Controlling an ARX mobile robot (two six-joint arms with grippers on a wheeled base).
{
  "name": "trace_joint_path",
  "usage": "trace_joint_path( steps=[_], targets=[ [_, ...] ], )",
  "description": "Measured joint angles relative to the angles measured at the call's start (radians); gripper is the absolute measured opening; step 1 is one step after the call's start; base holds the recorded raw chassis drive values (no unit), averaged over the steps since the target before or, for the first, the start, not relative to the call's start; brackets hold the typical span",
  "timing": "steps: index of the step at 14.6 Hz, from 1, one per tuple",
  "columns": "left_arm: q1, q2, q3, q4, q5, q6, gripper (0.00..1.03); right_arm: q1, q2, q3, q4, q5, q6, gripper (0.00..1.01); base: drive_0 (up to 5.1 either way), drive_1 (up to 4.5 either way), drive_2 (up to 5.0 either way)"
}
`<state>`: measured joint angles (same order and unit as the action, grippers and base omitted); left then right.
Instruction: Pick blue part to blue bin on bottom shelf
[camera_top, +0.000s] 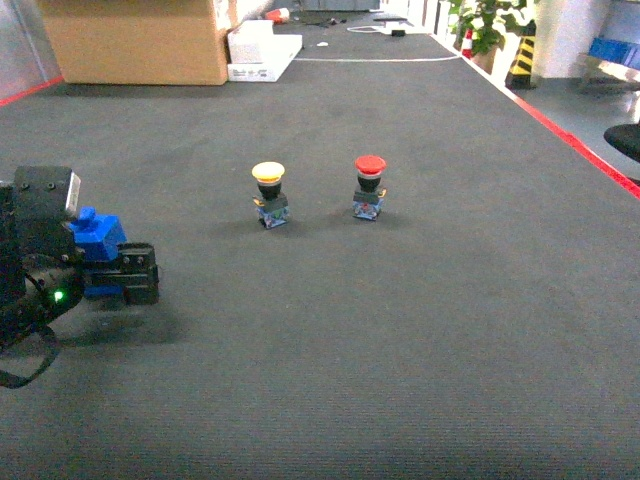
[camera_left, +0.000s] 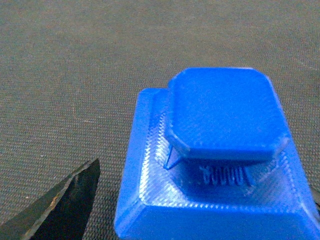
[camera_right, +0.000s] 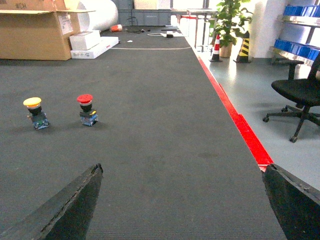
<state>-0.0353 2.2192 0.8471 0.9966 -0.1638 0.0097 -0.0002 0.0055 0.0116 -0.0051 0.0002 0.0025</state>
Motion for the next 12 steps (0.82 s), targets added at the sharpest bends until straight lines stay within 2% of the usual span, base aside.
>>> trace_joint_path(
  steps=[6, 8, 11, 12],
  targets=[
    [-0.001, 0.007, 0.002, 0.049, -0.012, -0.002, 0.45, 0.000, 0.000, 0.000, 0.000, 0.000, 0.000, 0.98, 0.0, 0.00, 0.0],
    [-0.006, -0.008, -0.047, 0.090, -0.027, -0.008, 0.44, 0.000, 0.000, 0.000, 0.000, 0.000, 0.000, 0.98, 0.0, 0.00, 0.0],
    [-0.024, -0.161, -0.283, 0.205, -0.038, -0.050, 0.43, 0.000, 0.000, 0.000, 0.000, 0.000, 0.000, 0.98, 0.0, 0.00, 0.0],
    [-0.033, -0.272, -0.384, 0.159, -0.042, -0.068, 0.43, 0.000, 0.000, 0.000, 0.000, 0.000, 0.000, 0.98, 0.0, 0.00, 0.0]
  ],
)
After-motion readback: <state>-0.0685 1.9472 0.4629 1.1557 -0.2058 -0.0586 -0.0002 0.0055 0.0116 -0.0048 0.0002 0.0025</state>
